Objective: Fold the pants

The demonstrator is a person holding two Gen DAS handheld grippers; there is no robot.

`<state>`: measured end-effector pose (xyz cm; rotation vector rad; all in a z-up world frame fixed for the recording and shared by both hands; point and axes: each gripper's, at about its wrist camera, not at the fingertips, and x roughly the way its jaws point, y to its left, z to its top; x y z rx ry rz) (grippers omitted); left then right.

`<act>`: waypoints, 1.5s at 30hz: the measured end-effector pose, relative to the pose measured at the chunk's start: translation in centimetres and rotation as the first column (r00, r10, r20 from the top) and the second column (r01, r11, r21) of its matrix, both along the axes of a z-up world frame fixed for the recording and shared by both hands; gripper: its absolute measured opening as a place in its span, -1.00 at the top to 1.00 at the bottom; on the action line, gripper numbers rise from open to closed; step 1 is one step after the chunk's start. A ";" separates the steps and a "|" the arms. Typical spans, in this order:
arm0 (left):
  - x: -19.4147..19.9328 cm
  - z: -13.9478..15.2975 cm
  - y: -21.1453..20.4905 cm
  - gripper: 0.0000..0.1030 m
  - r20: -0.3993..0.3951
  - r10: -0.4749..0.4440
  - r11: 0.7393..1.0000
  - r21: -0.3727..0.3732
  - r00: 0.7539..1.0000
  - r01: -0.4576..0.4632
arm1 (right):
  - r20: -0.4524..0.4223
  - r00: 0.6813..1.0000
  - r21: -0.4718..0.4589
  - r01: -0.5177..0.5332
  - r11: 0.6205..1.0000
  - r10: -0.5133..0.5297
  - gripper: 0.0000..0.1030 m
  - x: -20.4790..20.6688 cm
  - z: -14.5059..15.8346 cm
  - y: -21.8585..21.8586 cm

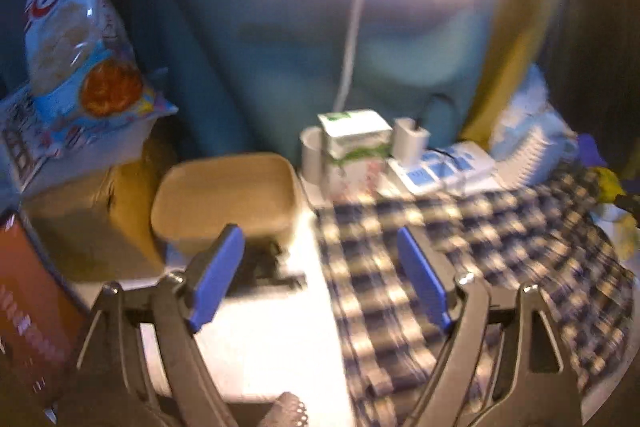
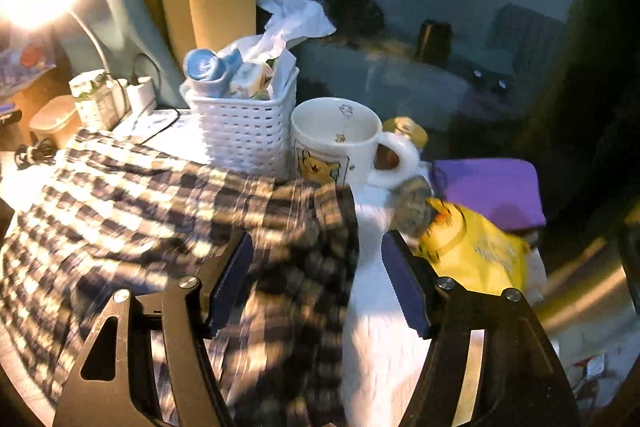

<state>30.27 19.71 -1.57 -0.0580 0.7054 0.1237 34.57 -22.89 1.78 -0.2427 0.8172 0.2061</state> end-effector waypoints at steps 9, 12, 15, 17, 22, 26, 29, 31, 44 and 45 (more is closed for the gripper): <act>-10.3 -7.2 -6.1 -0.59 -0.147 -0.087 0.980 -0.191 0.985 0.058 | -0.057 0.998 0.005 0.025 1.000 -0.025 -0.37 -8.1 -1.2 -3.0; -12.6 -9.5 -6.9 -0.59 -0.198 -0.048 0.974 -0.226 0.979 0.002 | -0.090 0.996 -0.010 0.024 1.000 -0.025 -0.37 -9.7 -2.3 -3.8; -13.7 -10.6 -7.2 -0.59 -0.219 -0.036 0.962 -0.271 0.975 -0.025 | -0.114 0.993 -0.004 0.033 0.999 -0.033 -0.36 -10.7 -3.3 -4.9; -13.9 -11.3 -7.9 -0.59 -0.230 -0.040 0.963 -0.270 0.972 -0.024 | -0.125 0.991 0.010 0.044 0.999 -0.043 -0.36 -11.0 -3.7 -5.6; -13.6 -12.1 -9.4 -0.59 -0.245 -0.033 0.985 -0.174 0.969 -0.010 | -0.152 0.988 0.018 0.029 0.999 -0.026 -0.36 -11.2 -5.4 -5.8; -13.9 -12.6 -10.4 -0.57 -0.230 -0.022 0.996 -0.093 0.973 0.000 | -0.124 0.992 -0.061 -0.025 0.998 0.017 0.03 -12.3 -6.6 -4.2; -14.1 -12.7 -11.6 0.02 -0.202 -0.053 0.998 -0.033 0.978 0.047 | -0.085 0.995 -0.081 -0.053 0.995 0.046 0.78 -13.0 -6.3 -3.4; -14.0 -12.5 -11.7 0.68 -0.206 -0.067 0.997 -0.049 0.976 0.058 | -0.075 0.996 -0.095 -0.060 0.994 0.053 0.80 -13.3 -6.1 -3.0; -19.3 -0.4 -8.5 0.86 0.036 -0.108 0.981 -0.158 0.993 0.113 | 0.152 0.986 -0.020 -0.063 0.998 0.065 0.82 -17.5 4.2 -1.3; -19.6 0.4 -8.4 0.86 0.048 -0.112 0.981 -0.155 0.993 0.118 | 0.166 0.984 -0.016 -0.058 0.998 0.060 0.81 -17.9 4.9 -1.3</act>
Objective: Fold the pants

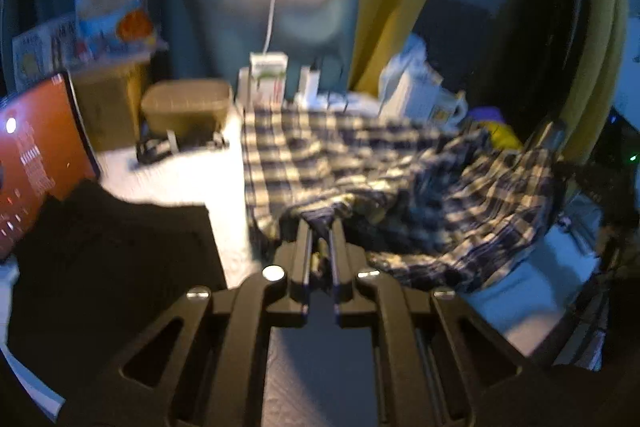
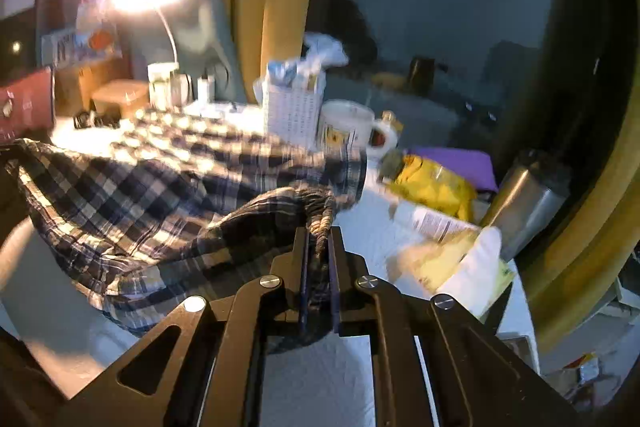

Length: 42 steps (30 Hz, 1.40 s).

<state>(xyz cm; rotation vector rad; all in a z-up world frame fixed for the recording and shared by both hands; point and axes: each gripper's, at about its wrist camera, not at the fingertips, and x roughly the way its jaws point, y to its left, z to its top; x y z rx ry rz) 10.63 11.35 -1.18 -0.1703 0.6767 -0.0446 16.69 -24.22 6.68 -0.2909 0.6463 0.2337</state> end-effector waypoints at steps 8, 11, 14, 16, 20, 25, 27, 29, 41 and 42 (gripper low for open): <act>-3.9 2.1 -0.2 0.86 -0.003 -0.009 1.000 -0.006 1.000 0.009 | -0.020 0.999 0.027 0.038 0.999 -0.037 0.81 -3.7 0.3 -1.2; -4.7 -1.2 -0.1 0.86 -0.106 -0.005 1.000 -0.031 0.994 0.002 | -0.069 0.995 0.037 0.076 0.996 -0.073 0.81 -5.1 -1.4 -2.5; -5.9 -5.2 -0.4 0.86 -0.221 0.002 0.998 -0.056 0.975 -0.015 | -0.136 0.984 0.044 0.121 0.992 -0.114 0.81 -6.2 -4.1 -3.8; -6.6 -6.9 -0.8 0.86 -0.267 -0.015 0.997 -0.075 0.963 -0.006 | -0.182 0.973 0.045 0.150 0.988 -0.140 0.81 -6.5 -6.0 -4.6; -7.9 -9.1 -1.3 0.83 -0.345 -0.029 0.998 -0.058 0.938 0.009 | -0.239 0.953 0.054 0.208 0.977 -0.189 0.81 -7.3 -8.9 -6.3; -9.7 -9.8 0.6 0.76 -0.393 -0.042 0.997 -0.069 0.918 0.017 | -0.245 0.949 0.056 0.219 0.974 -0.200 0.81 -7.3 -9.3 -6.5; -10.0 -9.2 1.5 0.75 -0.385 -0.022 0.998 -0.055 0.923 0.001 | -0.236 0.950 0.040 0.218 0.975 -0.203 0.81 -7.4 -9.1 -6.3; -10.2 -8.4 3.3 0.74 -0.355 0.034 0.998 -0.043 0.934 -0.053 | -0.240 0.949 0.027 0.218 0.975 -0.206 0.81 -7.2 -8.9 -6.4; 1.1 -6.7 3.3 0.14 -0.166 -0.003 0.998 -0.066 0.986 -0.008 | -0.151 0.973 0.037 0.179 0.983 -0.172 -0.11 -4.7 -4.9 -5.9; 2.1 -7.0 3.0 0.04 -0.172 0.001 0.999 -0.048 0.985 -0.009 | -0.159 0.970 0.039 0.190 0.981 -0.181 -0.11 -3.7 -5.0 -5.9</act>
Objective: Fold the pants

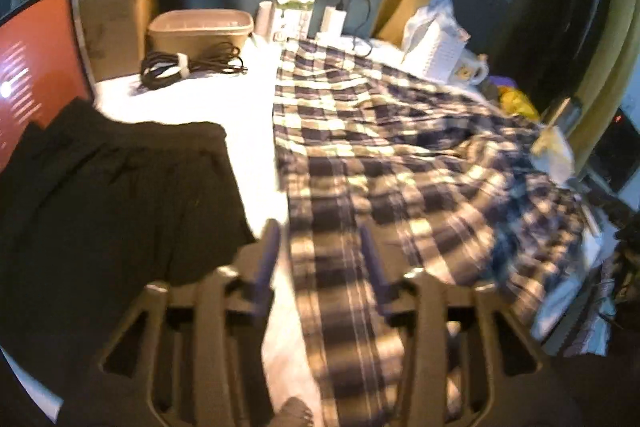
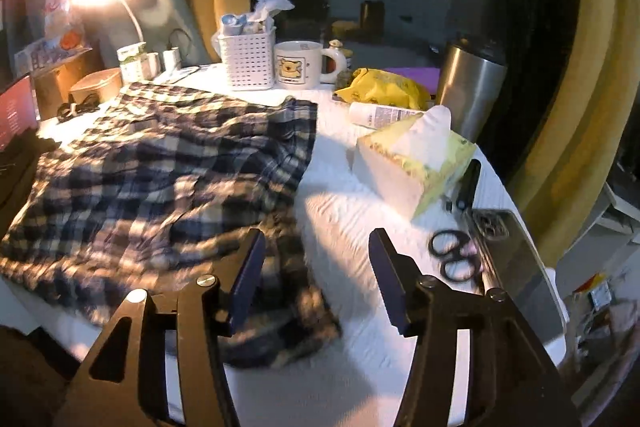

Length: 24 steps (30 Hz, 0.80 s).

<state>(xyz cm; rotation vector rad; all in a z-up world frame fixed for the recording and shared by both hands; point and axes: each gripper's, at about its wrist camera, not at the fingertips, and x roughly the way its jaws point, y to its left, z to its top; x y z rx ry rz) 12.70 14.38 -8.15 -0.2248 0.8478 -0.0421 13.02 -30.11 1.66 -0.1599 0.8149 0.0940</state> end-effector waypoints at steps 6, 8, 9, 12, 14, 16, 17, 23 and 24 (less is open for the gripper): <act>4.2 -0.7 -0.8 -0.27 0.004 -0.009 0.999 0.041 1.000 0.008 | -0.015 1.000 0.014 -0.025 1.000 0.025 -0.11 4.6 0.0 1.4; 5.4 -1.1 -0.7 -0.27 -0.010 -0.015 0.999 0.043 1.000 0.016 | -0.012 0.999 0.005 -0.047 0.999 0.048 -0.11 6.7 0.2 2.2; 5.9 -1.3 -0.6 -0.27 -0.014 -0.019 0.999 0.045 1.000 0.020 | -0.009 0.998 0.002 -0.059 0.998 0.059 -0.11 7.4 0.3 2.5; 7.5 -2.3 -0.3 -0.27 -0.047 -0.022 0.999 0.048 0.999 0.024 | -0.027 0.994 0.016 -0.107 0.994 0.108 -0.11 11.2 0.1 3.1; 8.6 -3.5 -0.1 -0.27 -0.098 -0.028 0.999 0.032 0.995 0.031 | -0.072 0.991 0.040 -0.113 0.993 0.116 -0.11 14.4 -0.7 2.9; 8.9 -4.1 0.0 -0.27 -0.114 -0.020 0.999 0.032 0.993 0.024 | -0.134 0.982 0.060 -0.130 0.990 0.137 -0.11 17.2 -2.0 2.9; 8.9 -4.0 -0.1 -0.27 -0.091 -0.021 0.999 0.040 0.996 0.025 | -0.163 0.975 0.074 -0.139 0.988 0.149 -0.11 18.3 -2.7 3.0; 9.5 -4.3 -0.6 0.50 -0.074 -0.025 0.996 0.083 0.997 0.031 | -0.316 0.924 0.202 -0.157 0.967 0.216 -0.05 22.9 -7.1 3.7; 9.7 -4.3 -0.5 0.65 -0.076 -0.021 0.996 0.080 0.997 0.028 | -0.324 0.918 0.216 -0.165 0.962 0.230 0.13 23.1 -7.5 4.0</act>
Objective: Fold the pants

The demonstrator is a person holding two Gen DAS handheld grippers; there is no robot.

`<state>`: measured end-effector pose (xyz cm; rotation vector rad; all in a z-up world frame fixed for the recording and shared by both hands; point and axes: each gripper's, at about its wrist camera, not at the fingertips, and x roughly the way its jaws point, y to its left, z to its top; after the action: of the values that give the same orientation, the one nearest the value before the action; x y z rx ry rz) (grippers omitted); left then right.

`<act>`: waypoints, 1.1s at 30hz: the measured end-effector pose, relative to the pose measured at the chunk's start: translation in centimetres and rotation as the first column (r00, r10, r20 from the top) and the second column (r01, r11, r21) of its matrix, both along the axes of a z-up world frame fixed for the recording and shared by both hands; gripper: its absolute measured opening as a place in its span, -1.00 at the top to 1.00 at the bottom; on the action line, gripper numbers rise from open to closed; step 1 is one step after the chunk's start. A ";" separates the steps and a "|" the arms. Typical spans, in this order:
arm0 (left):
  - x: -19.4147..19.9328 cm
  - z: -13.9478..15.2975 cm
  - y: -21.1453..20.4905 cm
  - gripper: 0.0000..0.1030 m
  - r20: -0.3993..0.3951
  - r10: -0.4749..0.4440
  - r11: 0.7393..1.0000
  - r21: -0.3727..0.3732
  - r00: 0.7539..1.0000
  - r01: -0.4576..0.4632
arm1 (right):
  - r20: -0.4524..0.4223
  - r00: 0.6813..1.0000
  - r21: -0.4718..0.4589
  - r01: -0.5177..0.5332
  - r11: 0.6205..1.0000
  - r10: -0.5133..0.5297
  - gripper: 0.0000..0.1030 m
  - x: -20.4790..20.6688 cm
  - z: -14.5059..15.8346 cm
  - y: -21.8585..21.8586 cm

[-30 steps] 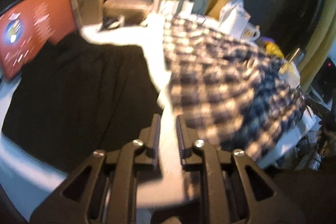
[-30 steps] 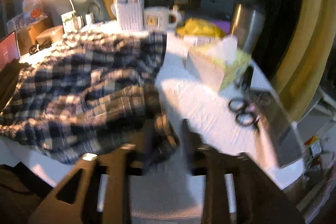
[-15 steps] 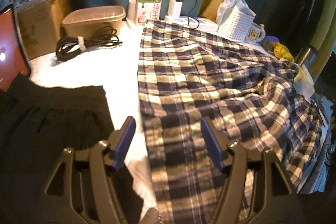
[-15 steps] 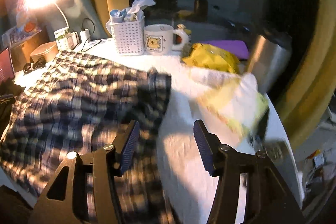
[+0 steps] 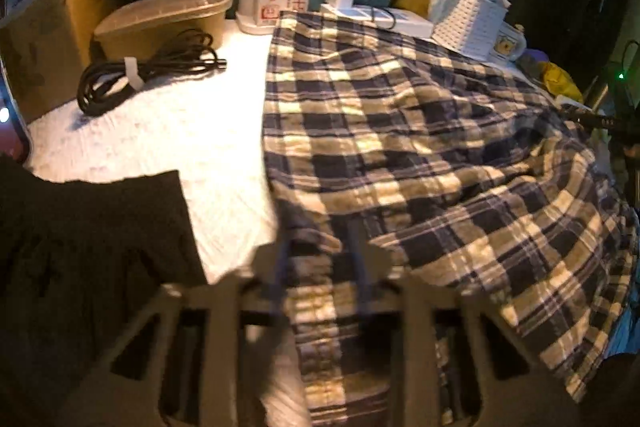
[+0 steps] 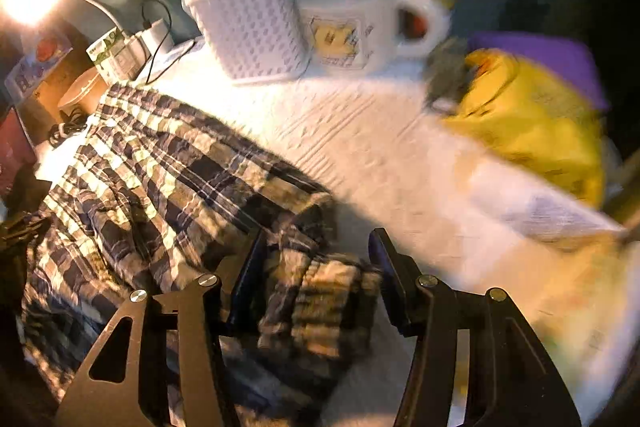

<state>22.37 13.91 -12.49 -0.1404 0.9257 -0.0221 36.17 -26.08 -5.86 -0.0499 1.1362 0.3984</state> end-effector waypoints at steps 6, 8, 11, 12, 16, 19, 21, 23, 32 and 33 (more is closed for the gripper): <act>0.3 0.3 0.7 0.80 0.016 0.039 0.998 0.045 0.999 -0.040 | 0.143 0.988 -0.194 -0.033 0.980 0.061 0.74 0.4 0.6 2.9; 0.6 0.3 0.9 0.80 0.023 0.058 0.996 0.066 0.998 -0.059 | 0.202 0.978 -0.241 -0.010 0.971 0.061 0.75 1.0 1.4 3.2; 1.5 0.2 1.7 0.80 0.029 0.085 0.995 0.058 0.996 -0.086 | 0.266 0.962 -0.293 0.022 0.956 0.059 0.76 2.6 2.1 3.6; 1.8 0.2 1.9 0.80 0.031 0.092 0.994 0.057 0.995 -0.093 | 0.280 0.958 -0.303 0.034 0.952 0.055 0.76 3.2 2.1 3.7; 2.7 0.4 2.2 0.80 0.027 0.102 0.992 0.067 0.994 -0.104 | 0.305 0.952 -0.322 0.066 0.944 0.037 0.76 5.9 1.6 3.9; 2.9 0.6 2.4 0.78 -0.003 0.109 0.992 0.059 0.994 -0.109 | 0.295 0.955 -0.360 0.077 0.930 0.035 0.75 7.5 0.2 4.5; 2.5 0.8 2.6 0.77 -0.045 0.099 0.994 0.042 0.994 -0.097 | 0.259 0.966 -0.369 0.088 0.925 0.012 0.72 8.2 -0.9 4.2; 1.3 1.9 3.2 0.75 -0.052 0.093 0.996 -0.002 0.994 -0.093 | 0.250 0.968 -0.367 0.087 0.926 0.008 0.51 7.9 -0.8 4.3; 0.9 5.4 4.9 0.57 0.022 0.124 0.991 -0.047 0.992 -0.123 | 0.323 0.947 -0.271 0.099 0.957 -0.006 -0.15 6.1 4.2 3.6; 1.8 5.4 4.7 0.51 0.030 0.114 0.993 -0.047 0.993 -0.112 | 0.319 0.948 -0.259 0.092 0.962 -0.004 -0.15 6.1 4.3 3.8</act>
<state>24.16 18.65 -7.12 -0.2334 0.8835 0.0597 42.25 -22.29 -1.54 -0.3158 0.8646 0.1789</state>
